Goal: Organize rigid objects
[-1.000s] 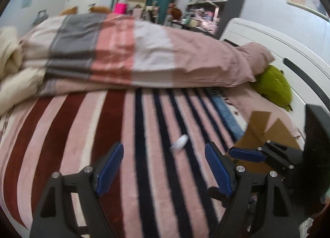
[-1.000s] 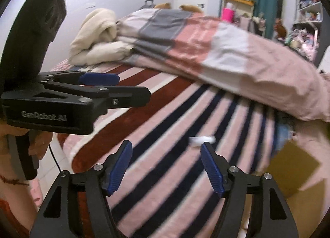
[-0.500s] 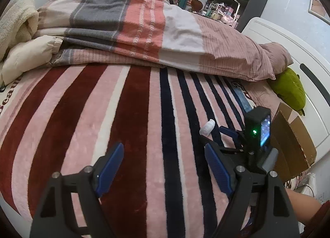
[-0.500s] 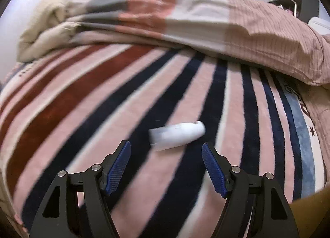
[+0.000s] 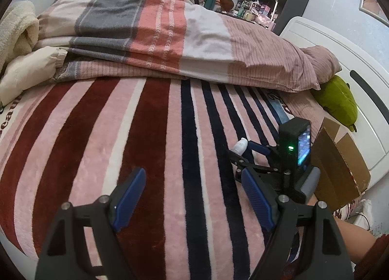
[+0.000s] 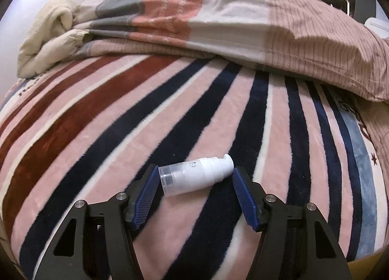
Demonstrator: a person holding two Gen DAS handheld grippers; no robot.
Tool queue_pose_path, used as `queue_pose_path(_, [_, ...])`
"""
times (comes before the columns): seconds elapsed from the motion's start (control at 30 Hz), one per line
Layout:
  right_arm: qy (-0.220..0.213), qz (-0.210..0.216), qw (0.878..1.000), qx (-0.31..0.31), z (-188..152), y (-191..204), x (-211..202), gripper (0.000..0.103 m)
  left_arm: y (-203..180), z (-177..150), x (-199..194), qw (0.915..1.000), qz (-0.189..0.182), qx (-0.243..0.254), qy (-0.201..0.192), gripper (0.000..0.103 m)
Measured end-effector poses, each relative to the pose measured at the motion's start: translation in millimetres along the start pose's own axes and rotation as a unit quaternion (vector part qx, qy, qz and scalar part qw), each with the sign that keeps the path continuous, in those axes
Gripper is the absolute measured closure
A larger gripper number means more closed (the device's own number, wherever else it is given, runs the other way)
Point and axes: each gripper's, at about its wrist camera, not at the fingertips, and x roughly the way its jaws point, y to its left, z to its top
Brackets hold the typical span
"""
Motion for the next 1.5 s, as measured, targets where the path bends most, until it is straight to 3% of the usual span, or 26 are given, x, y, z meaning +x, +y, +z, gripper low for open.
queue_pose_path(0.33, [-0.064, 0.099, 0.991, -0.061, -3, 42, -105, 0.044, -48, 7, -5, 0.9955, -0.087, 0.039, 0.002, 0.025])
queue_pose_path(0.4, [-0.084, 0.11, 0.987, -0.075, -5, 48, -132, 0.044, -61, 8, -8, 0.9931, -0.106, 0.05, 0.001, 0.03])
queue_pose_path(0.6, [-0.147, 0.089, 0.978, -0.12, -13, 50, -191, 0.044, -110, 12, -9, 0.9856, -0.147, 0.083, 0.009, 0.06])
queue_pose_path(0.67, [-0.158, 0.081, 0.976, -0.123, -15, 44, -203, 0.044, -126, 14, -9, 0.9821, -0.164, 0.093, 0.009, 0.076])
queue_pose_path(0.93, [-0.179, 0.022, 0.977, -0.112, -27, 3, -235, 0.044, -199, 26, 4, 0.9713, -0.182, 0.152, 0.016, 0.08])
queue_pose_path(1.3, [-0.143, -0.038, 0.987, -0.057, -49, -70, -246, 0.044, -280, 27, 48, 0.9555, -0.197, 0.21, 0.065, 0.08])
queue_pose_path(1.5, [-0.119, -0.045, 0.991, -0.034, -57, -97, -242, 0.044, -297, 26, 65, 0.9539, -0.189, 0.219, 0.081, 0.079])
